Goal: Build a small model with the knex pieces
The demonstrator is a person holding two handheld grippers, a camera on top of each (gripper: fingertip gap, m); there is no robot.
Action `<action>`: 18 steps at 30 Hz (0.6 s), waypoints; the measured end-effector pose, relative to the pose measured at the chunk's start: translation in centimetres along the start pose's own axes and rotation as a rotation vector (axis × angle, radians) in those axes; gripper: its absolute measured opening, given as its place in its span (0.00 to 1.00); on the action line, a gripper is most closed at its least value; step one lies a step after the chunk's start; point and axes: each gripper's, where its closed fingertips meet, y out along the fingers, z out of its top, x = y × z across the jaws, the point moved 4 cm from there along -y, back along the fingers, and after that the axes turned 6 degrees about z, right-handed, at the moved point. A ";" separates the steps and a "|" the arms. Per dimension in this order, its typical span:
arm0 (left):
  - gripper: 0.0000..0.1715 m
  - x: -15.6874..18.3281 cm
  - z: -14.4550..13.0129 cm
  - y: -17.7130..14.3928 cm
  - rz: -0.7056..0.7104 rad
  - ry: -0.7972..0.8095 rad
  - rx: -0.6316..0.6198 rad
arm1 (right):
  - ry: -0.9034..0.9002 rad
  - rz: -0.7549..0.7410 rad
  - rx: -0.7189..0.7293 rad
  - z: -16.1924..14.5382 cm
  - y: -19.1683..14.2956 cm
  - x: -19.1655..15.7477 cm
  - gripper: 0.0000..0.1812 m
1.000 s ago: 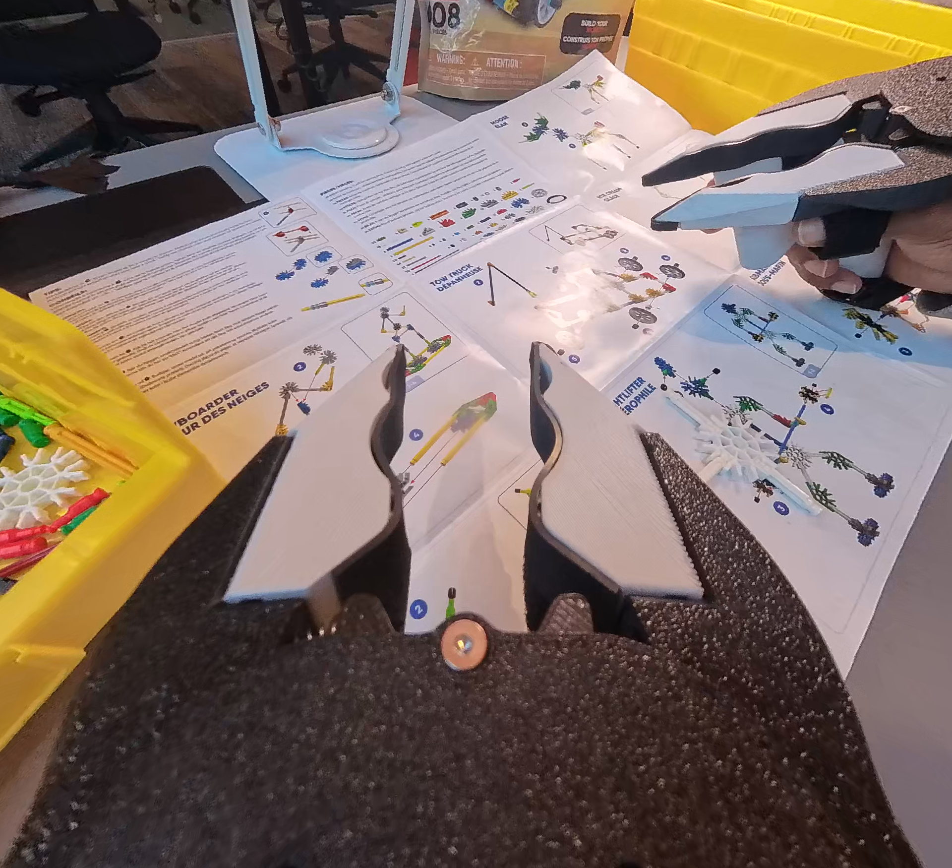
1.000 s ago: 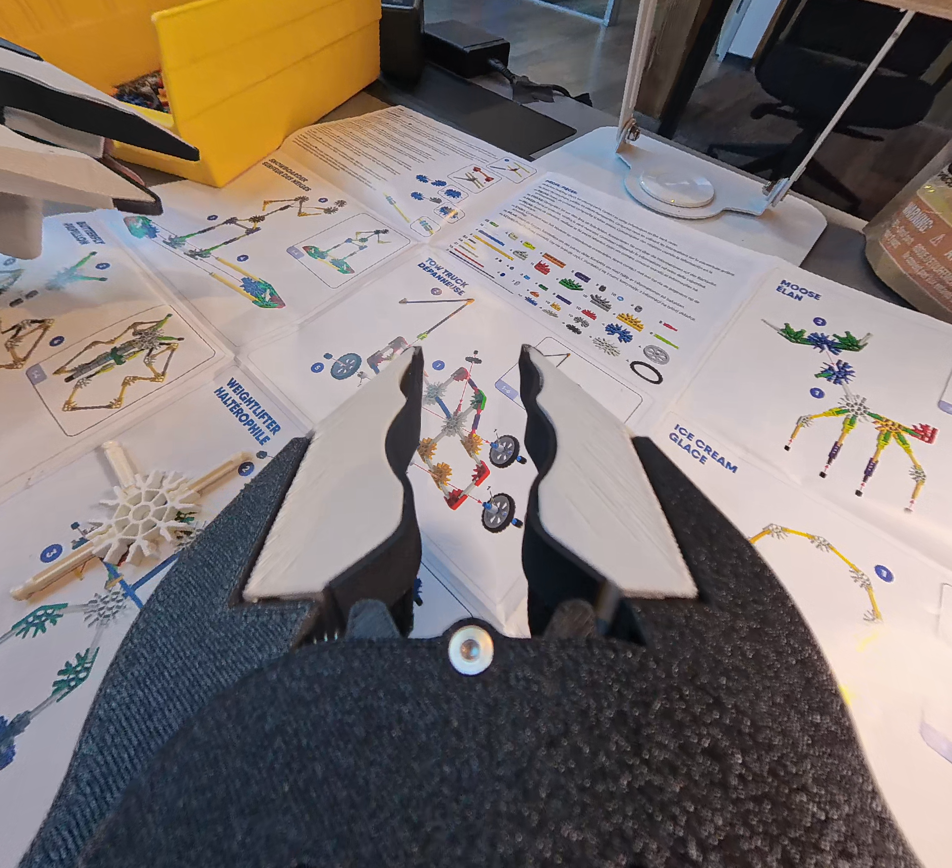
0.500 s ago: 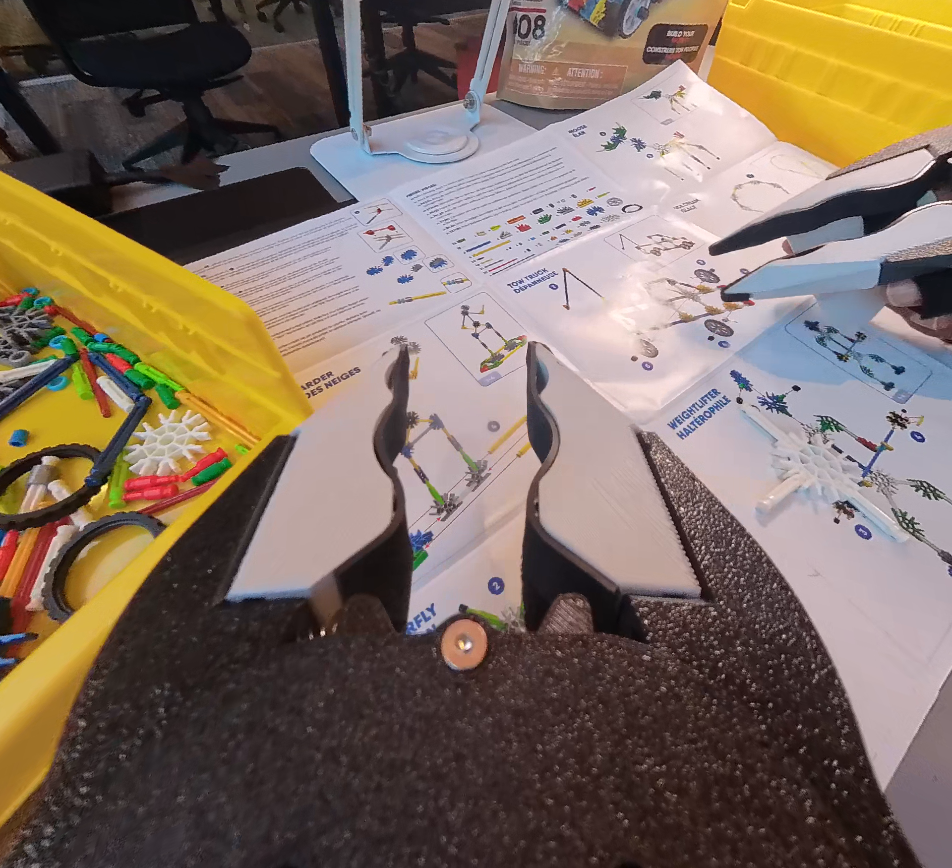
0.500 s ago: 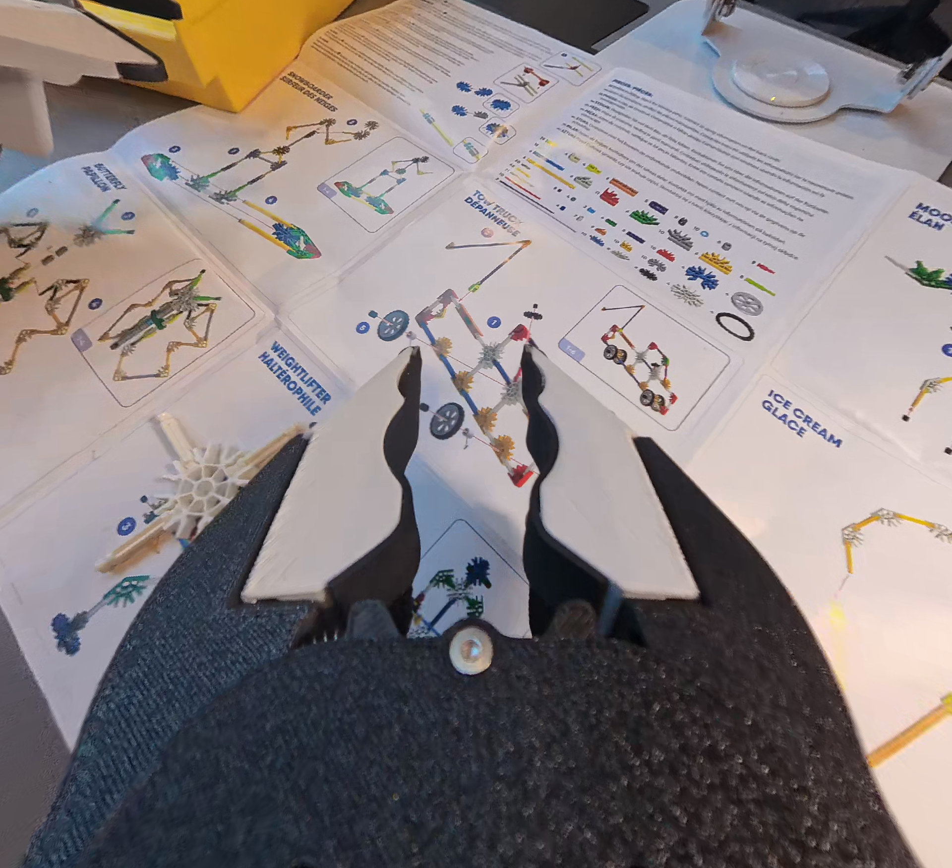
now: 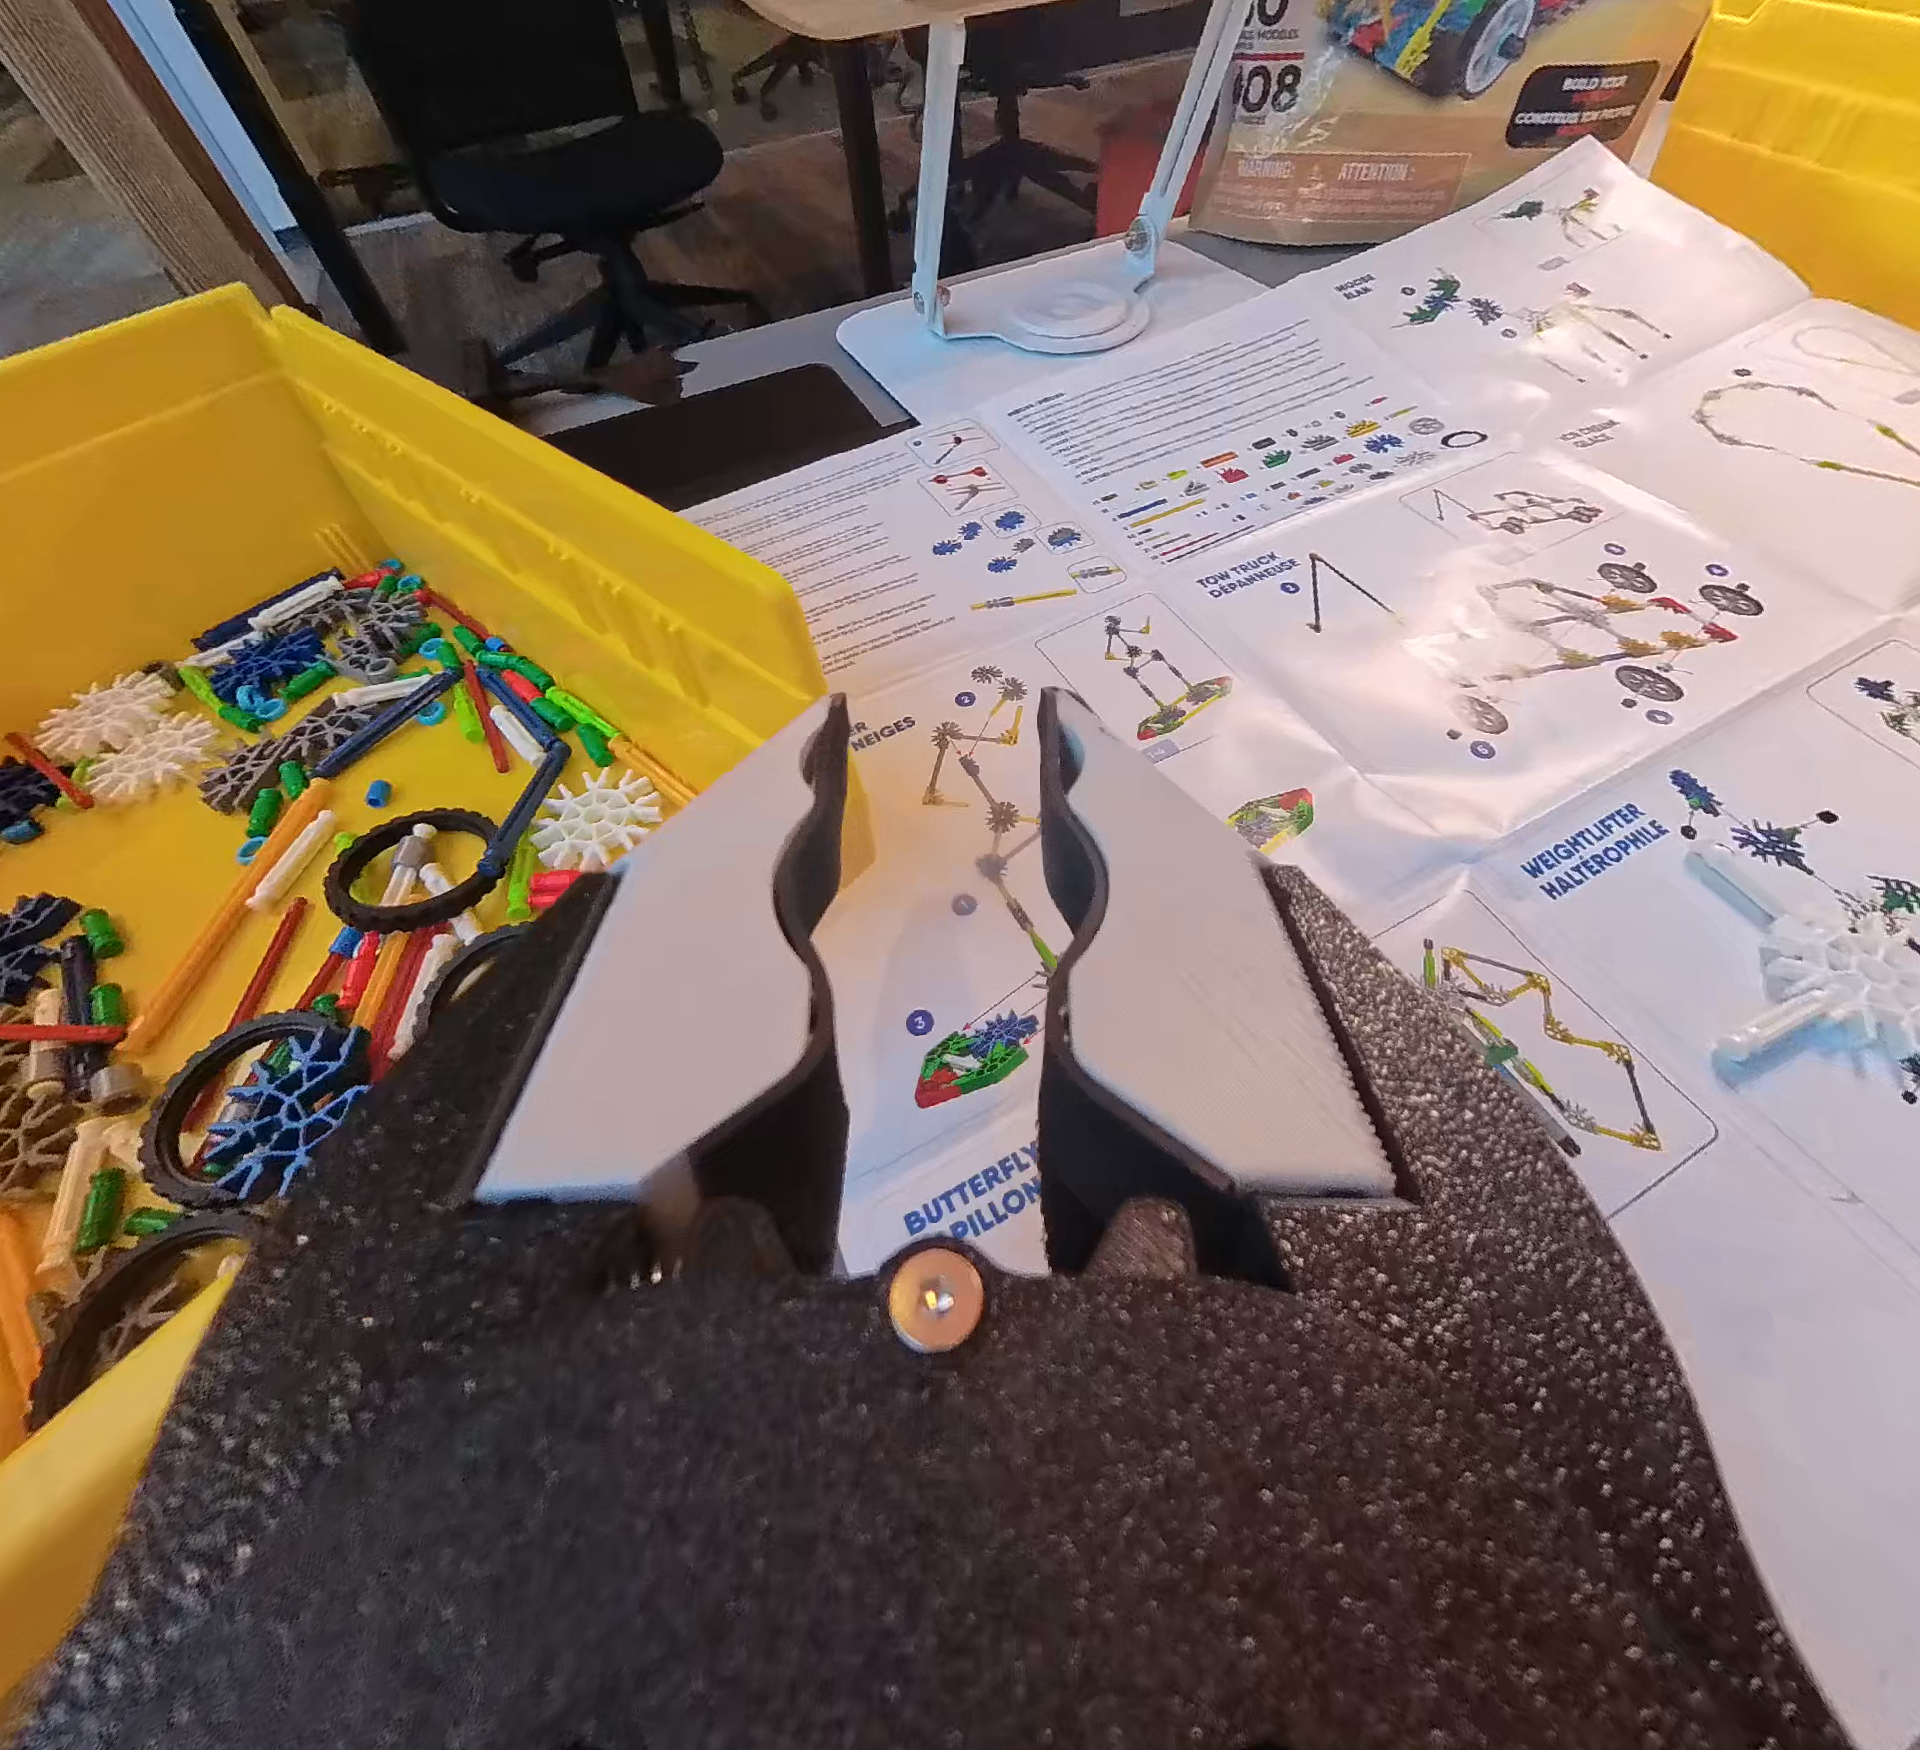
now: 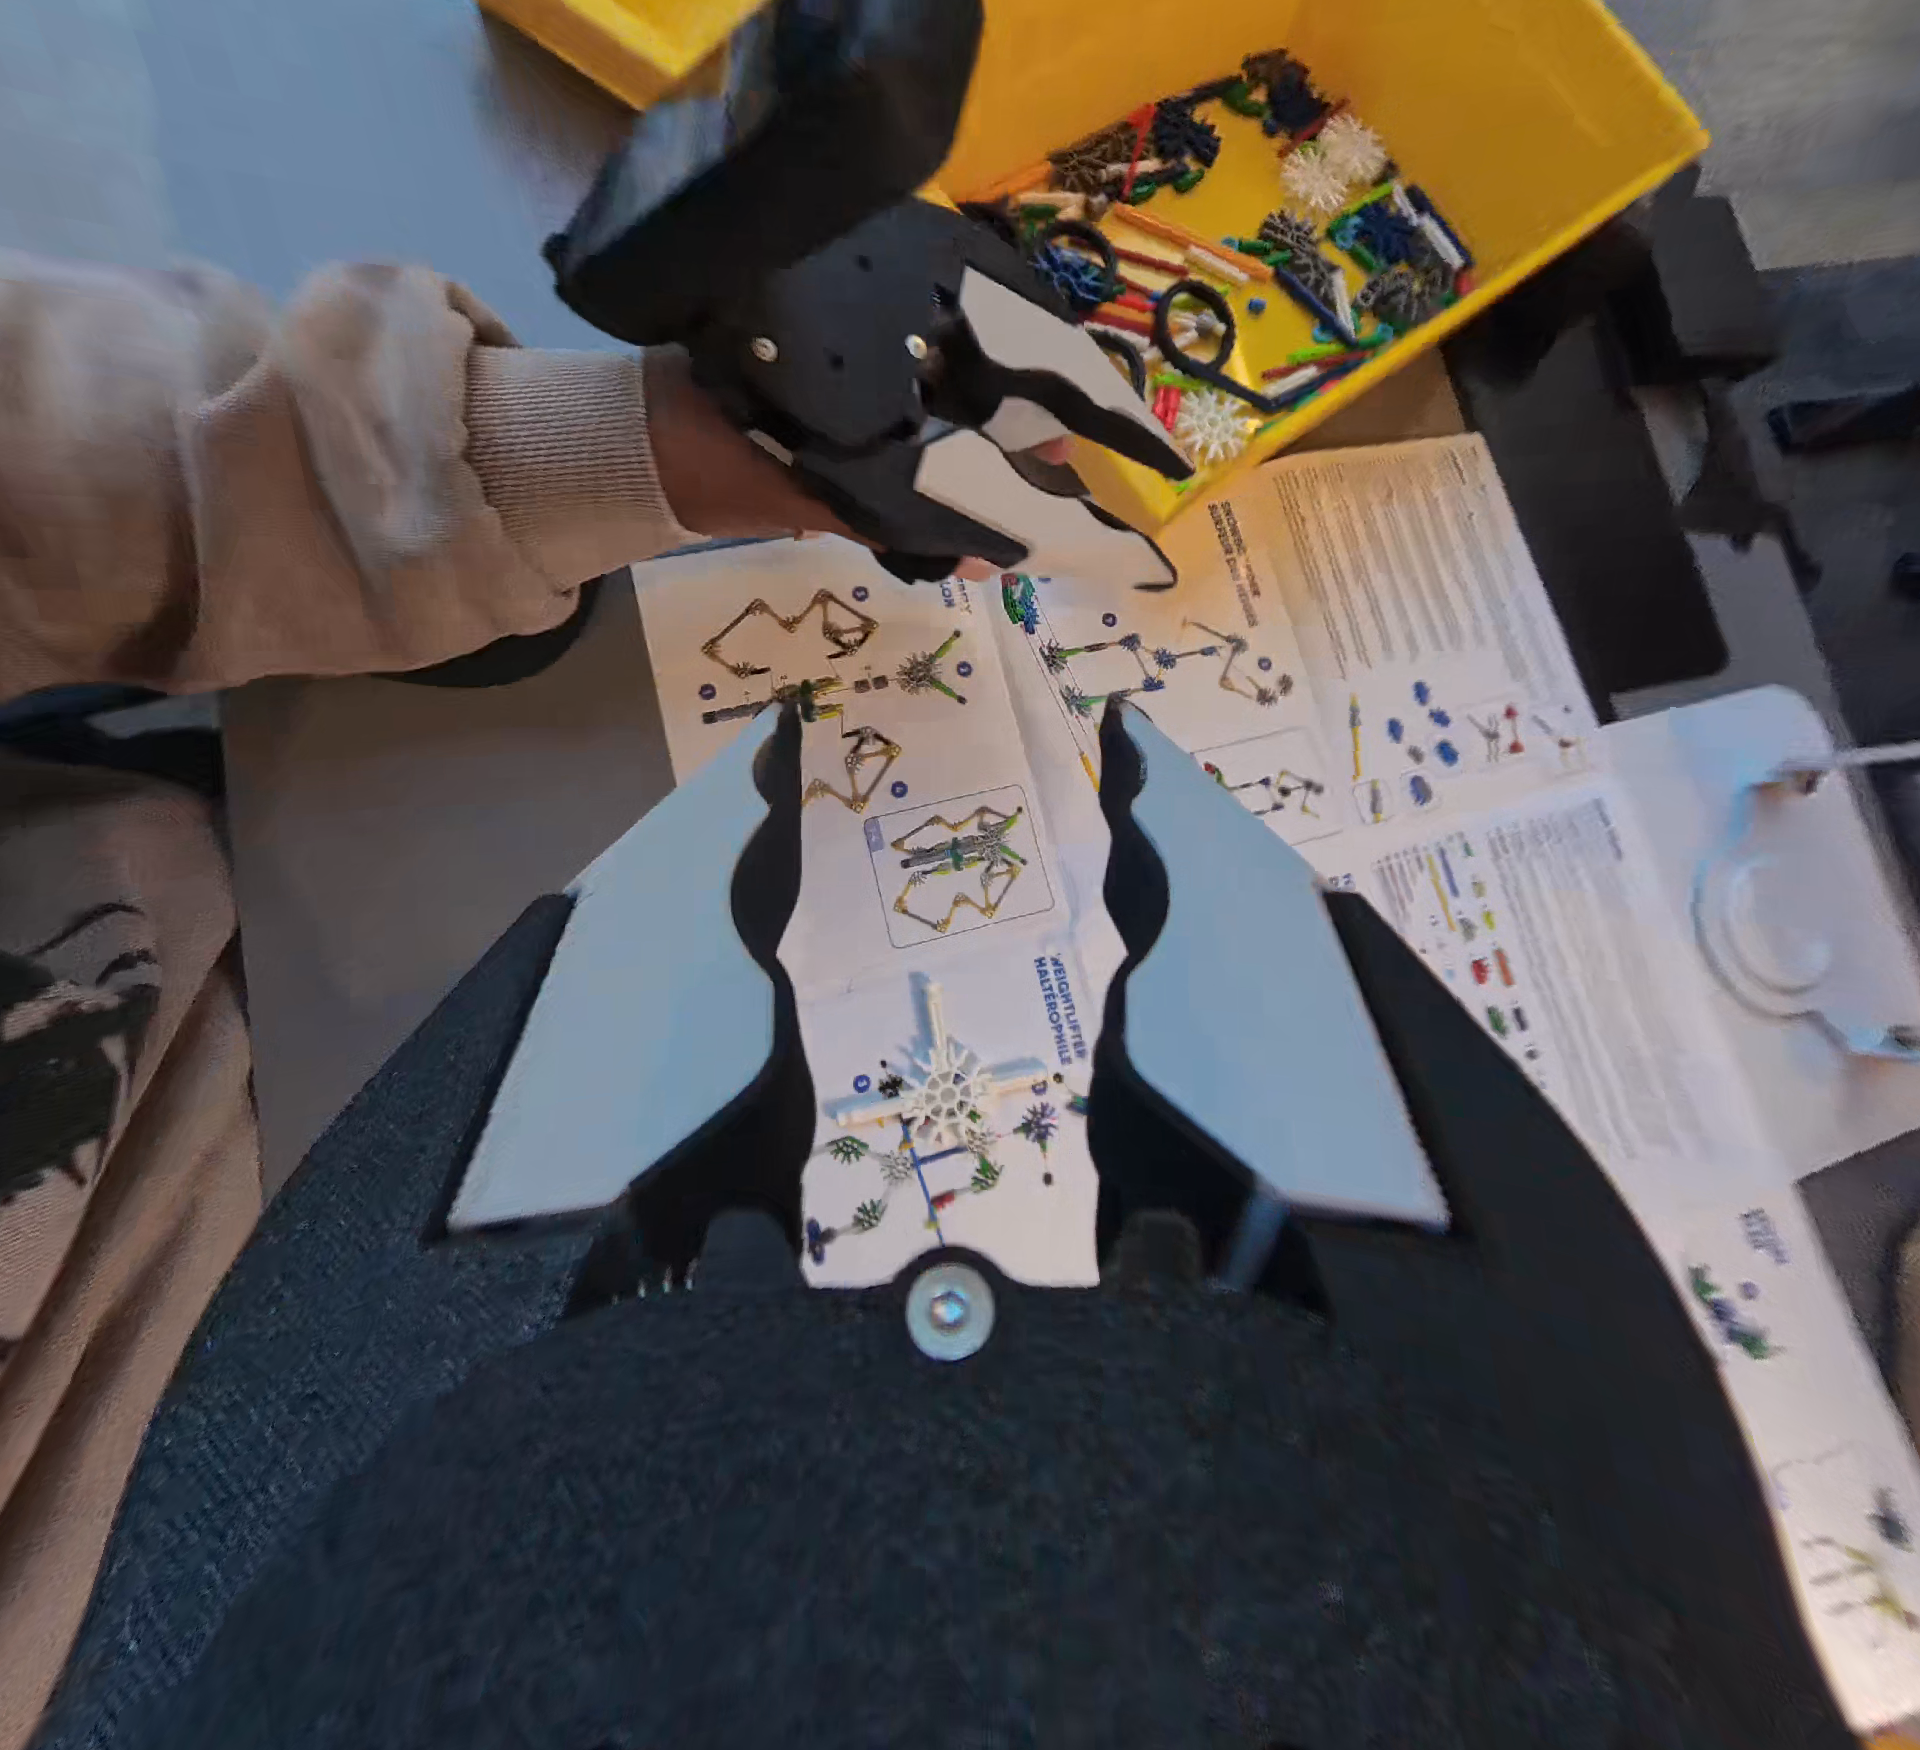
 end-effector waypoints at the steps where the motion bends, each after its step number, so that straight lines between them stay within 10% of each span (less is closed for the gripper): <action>1: 0.20 0.0 0.1 0.0 0.009 0.006 0.003 | -0.060 -0.005 -0.031 1.1 -0.7 -0.5 0.32; 12: 0.20 -1.0 0.3 -0.9 0.048 -0.024 0.030 | -0.098 -0.115 -0.149 -0.5 -5.7 3.5 0.38; 18: 0.20 -1.7 1.5 -1.8 0.043 -0.045 0.065 | 0.124 -0.094 0.025 -4.8 -5.7 5.7 0.40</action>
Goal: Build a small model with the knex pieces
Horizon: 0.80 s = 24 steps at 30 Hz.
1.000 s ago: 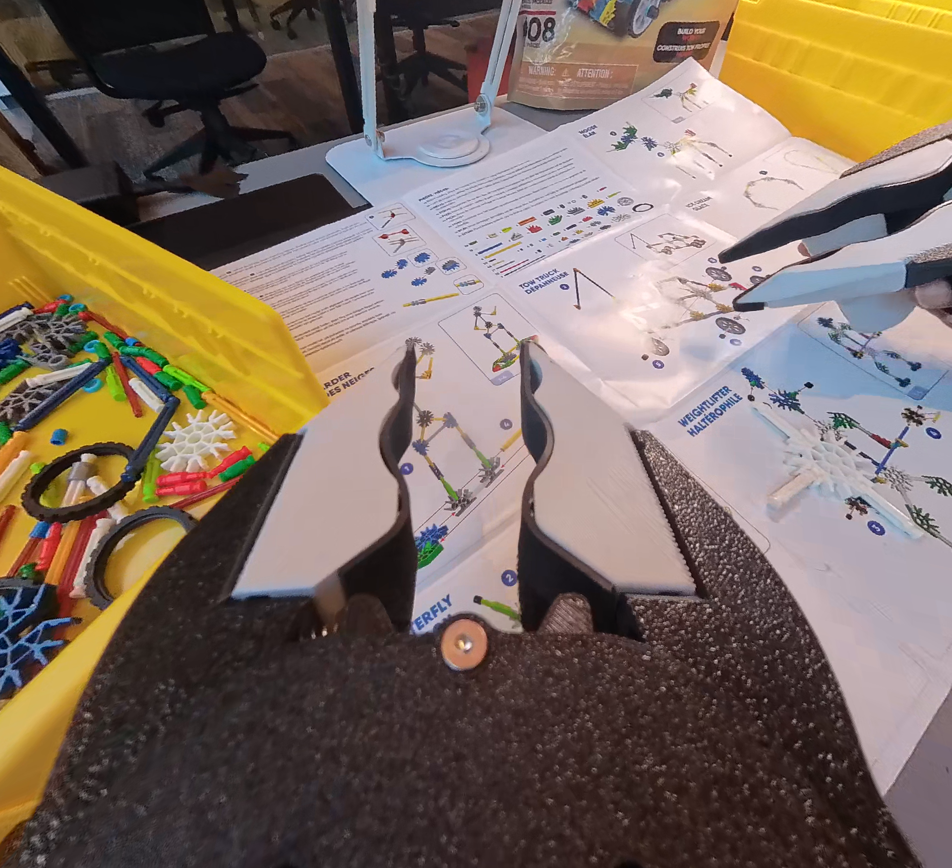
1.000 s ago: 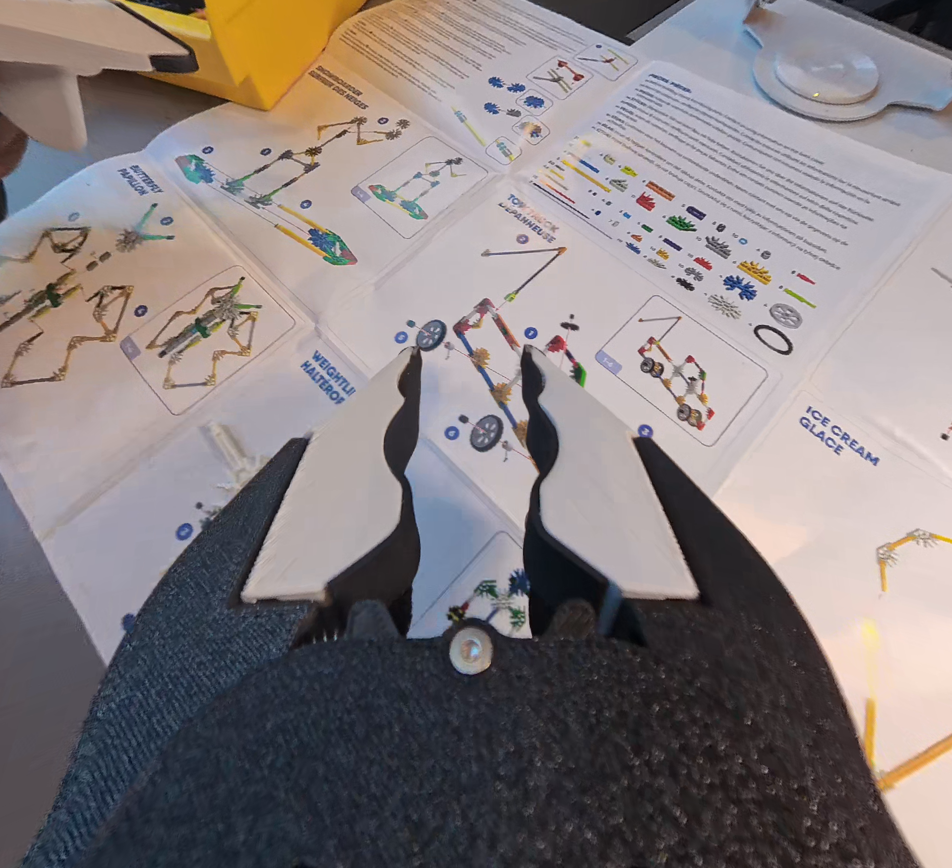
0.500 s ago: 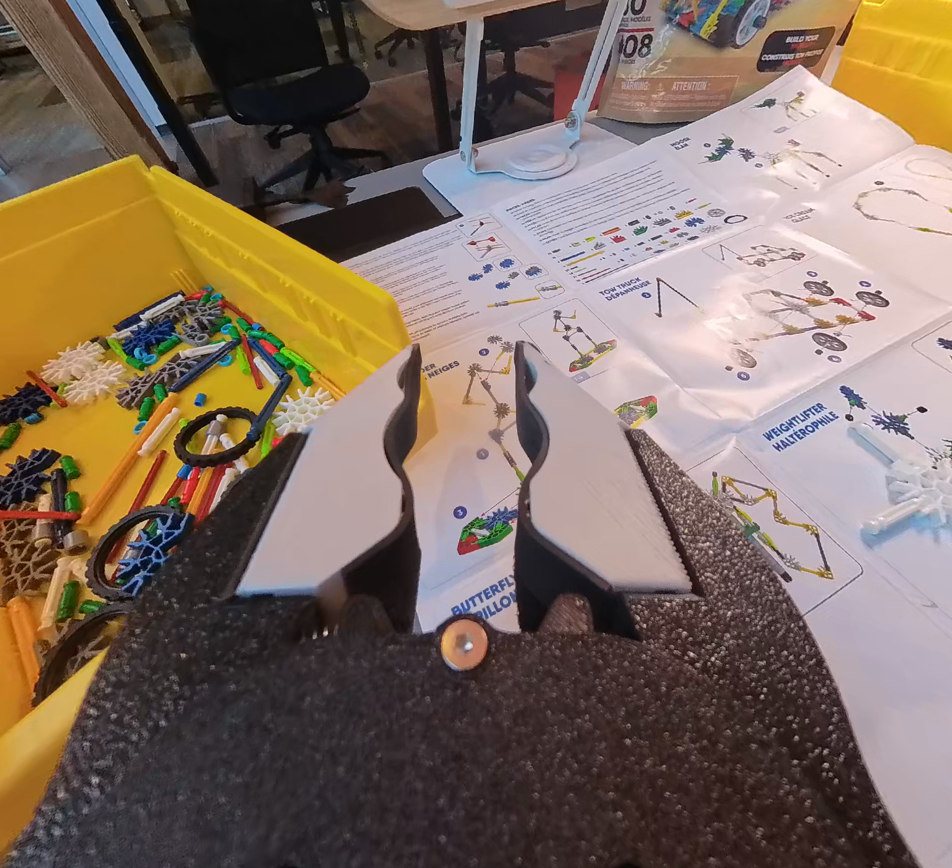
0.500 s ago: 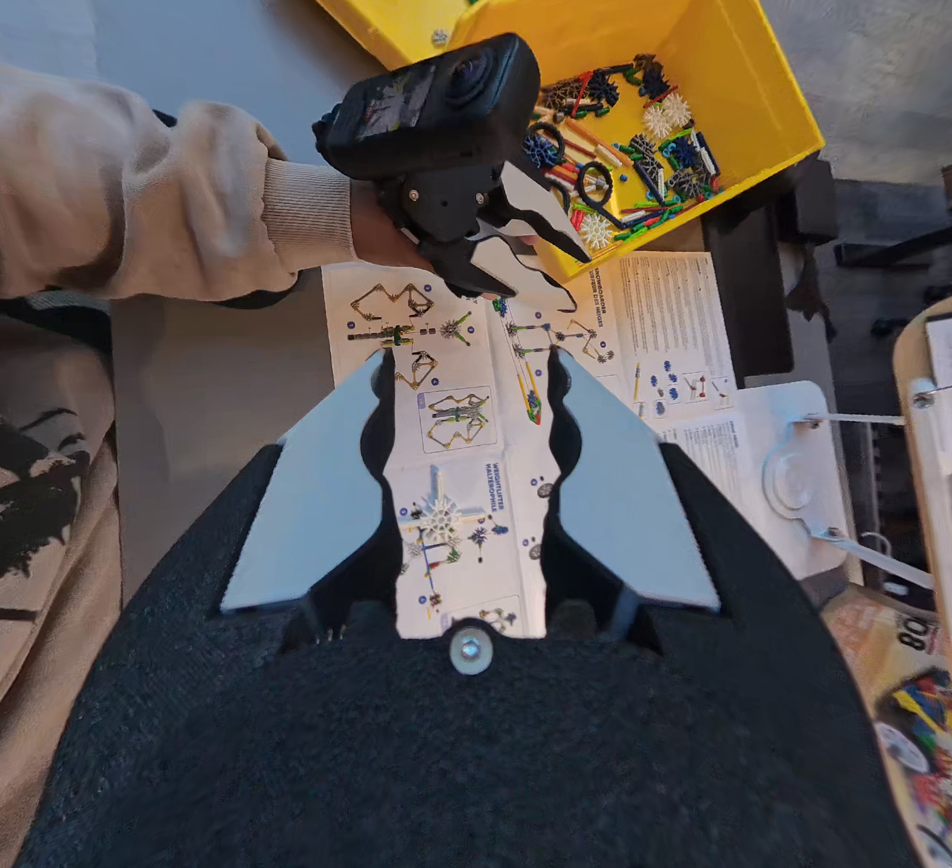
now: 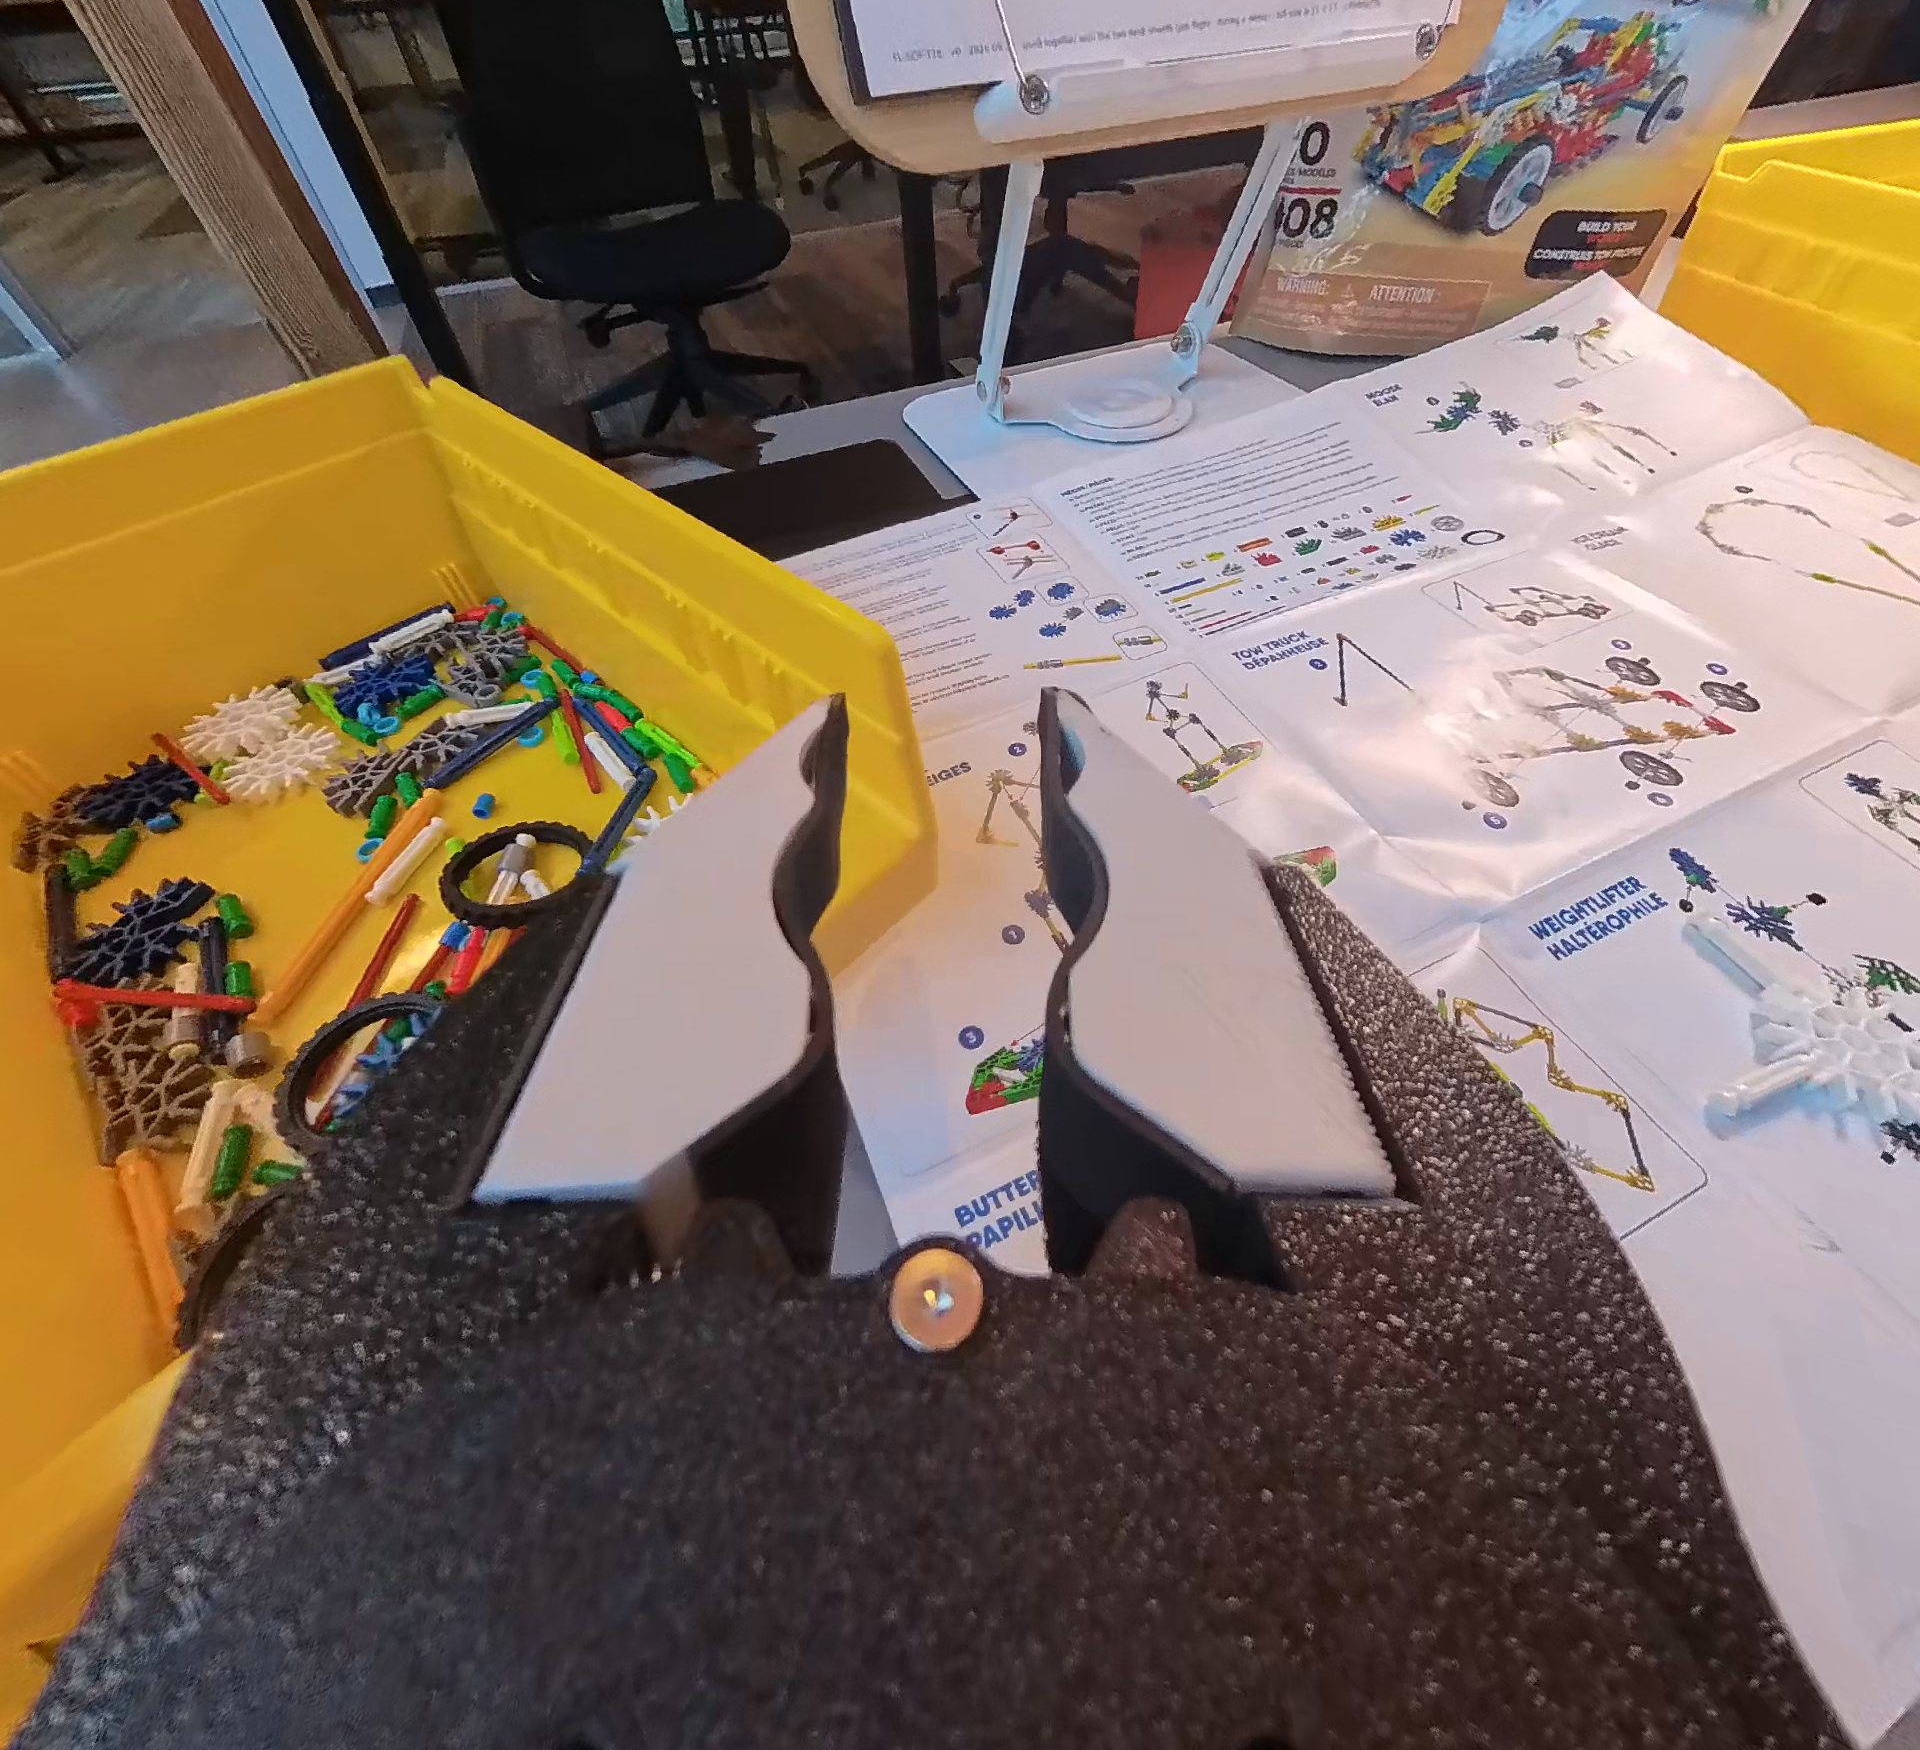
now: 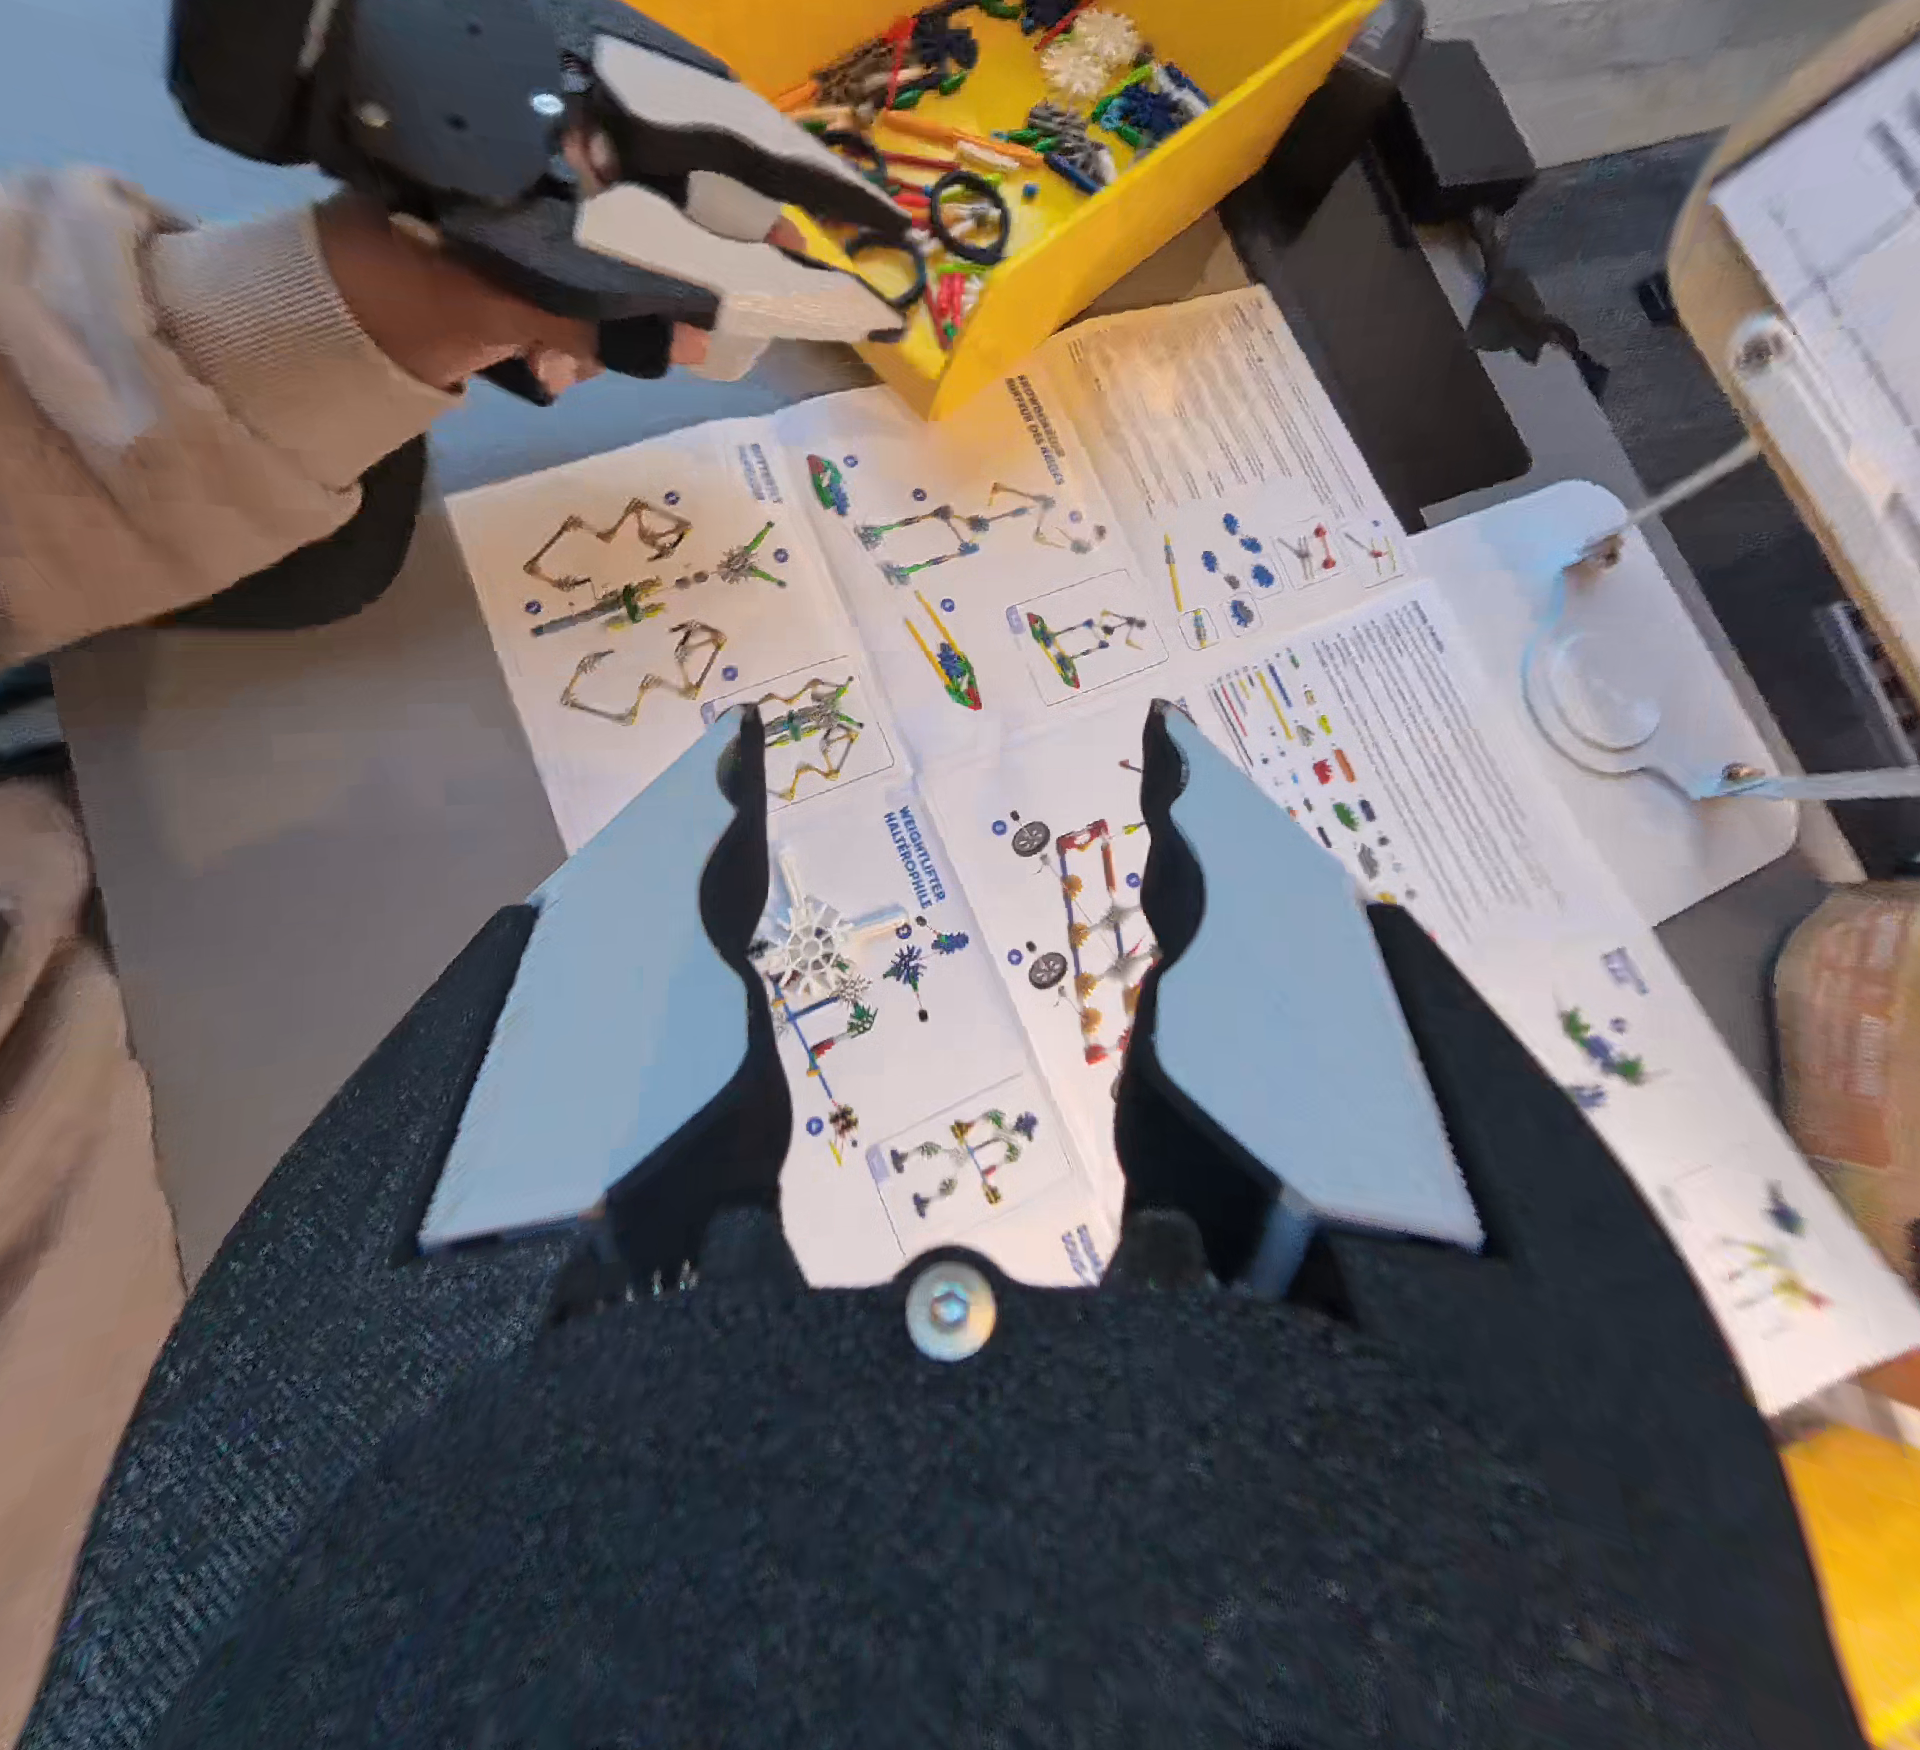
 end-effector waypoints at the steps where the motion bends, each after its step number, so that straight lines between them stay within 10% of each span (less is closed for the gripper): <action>1: 0.20 -0.2 0.2 -0.3 0.000 -0.002 -0.002 | 0.067 -0.028 0.058 -1.2 0.3 1.5 0.40; 11: 0.23 -5.9 1.7 -4.6 0.060 0.039 -0.052 | 0.502 -0.300 0.379 -16.0 3.9 7.0 0.37; 16: 0.23 -10.7 1.5 -6.0 0.125 0.143 -0.127 | 0.418 -0.316 0.398 -17.0 4.7 7.2 0.31; 19: 0.21 -14.7 2.4 -6.6 0.177 0.194 -0.183 | 0.365 -0.290 0.446 -16.7 4.6 6.7 0.02; 24: 0.21 -21.4 5.0 -7.0 0.194 0.248 -0.263 | 0.347 -0.291 0.447 -16.7 5.0 6.8 0.14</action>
